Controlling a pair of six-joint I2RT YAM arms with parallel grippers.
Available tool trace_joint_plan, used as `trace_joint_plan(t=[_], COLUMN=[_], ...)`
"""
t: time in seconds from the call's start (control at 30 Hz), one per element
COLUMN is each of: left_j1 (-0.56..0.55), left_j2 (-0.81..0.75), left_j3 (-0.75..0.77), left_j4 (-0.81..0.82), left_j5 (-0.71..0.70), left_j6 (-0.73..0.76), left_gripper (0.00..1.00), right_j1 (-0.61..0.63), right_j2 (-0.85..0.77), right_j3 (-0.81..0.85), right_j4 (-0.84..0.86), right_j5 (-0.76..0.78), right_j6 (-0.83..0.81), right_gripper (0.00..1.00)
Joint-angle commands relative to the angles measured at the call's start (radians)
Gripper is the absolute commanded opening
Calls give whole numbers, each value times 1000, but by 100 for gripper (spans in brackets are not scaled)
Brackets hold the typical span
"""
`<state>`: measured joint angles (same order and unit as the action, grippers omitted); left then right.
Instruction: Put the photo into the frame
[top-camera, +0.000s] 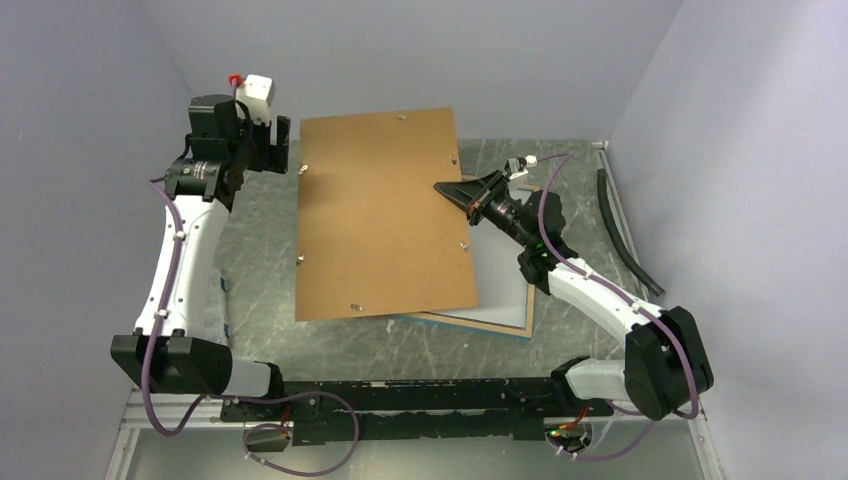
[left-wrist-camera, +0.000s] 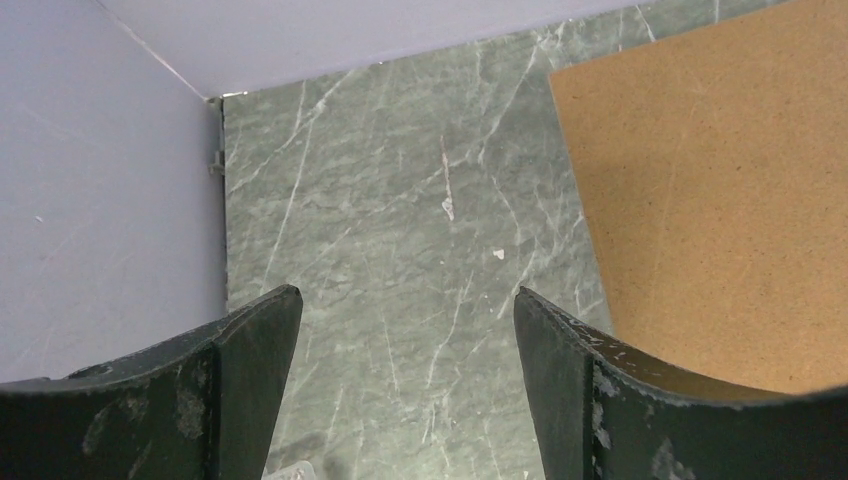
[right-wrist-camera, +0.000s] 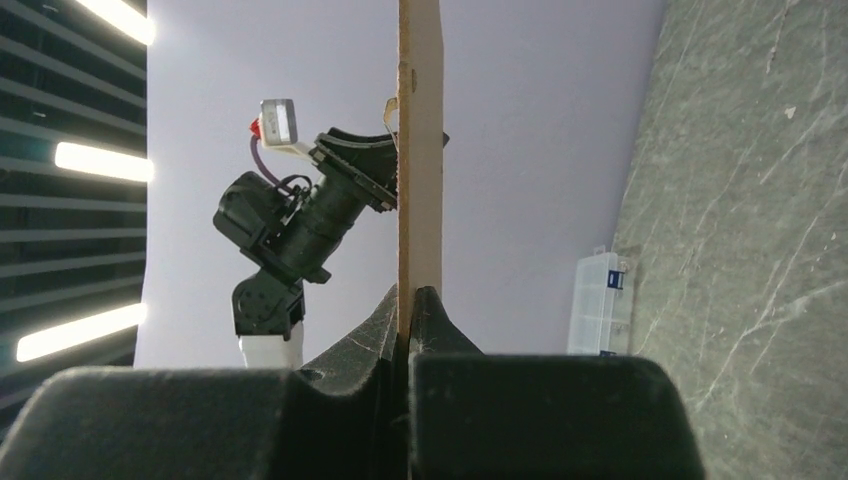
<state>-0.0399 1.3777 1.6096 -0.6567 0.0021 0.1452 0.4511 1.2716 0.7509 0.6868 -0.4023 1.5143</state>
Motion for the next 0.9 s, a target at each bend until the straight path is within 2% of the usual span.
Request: trace_joint_plan(t=[0.0,0.43,0.87], left_j1=[-8,-69,-122], left_j2=[11,-2,-81], left_j3=[-14,-53,-141], left_j4=[-4,-35,-107], left_j5=[40,69,74], left_j6=[-6,13,-13], left_gripper=[83,82,81], right_j1=[11,20,19], right_j2=[-23,-8,-41], right_j3=[61,59,30], right_j4=[99,123,115], right_j5=[-1,4,100], right_j6=[32,35,-3], right_gripper=[0,0,0])
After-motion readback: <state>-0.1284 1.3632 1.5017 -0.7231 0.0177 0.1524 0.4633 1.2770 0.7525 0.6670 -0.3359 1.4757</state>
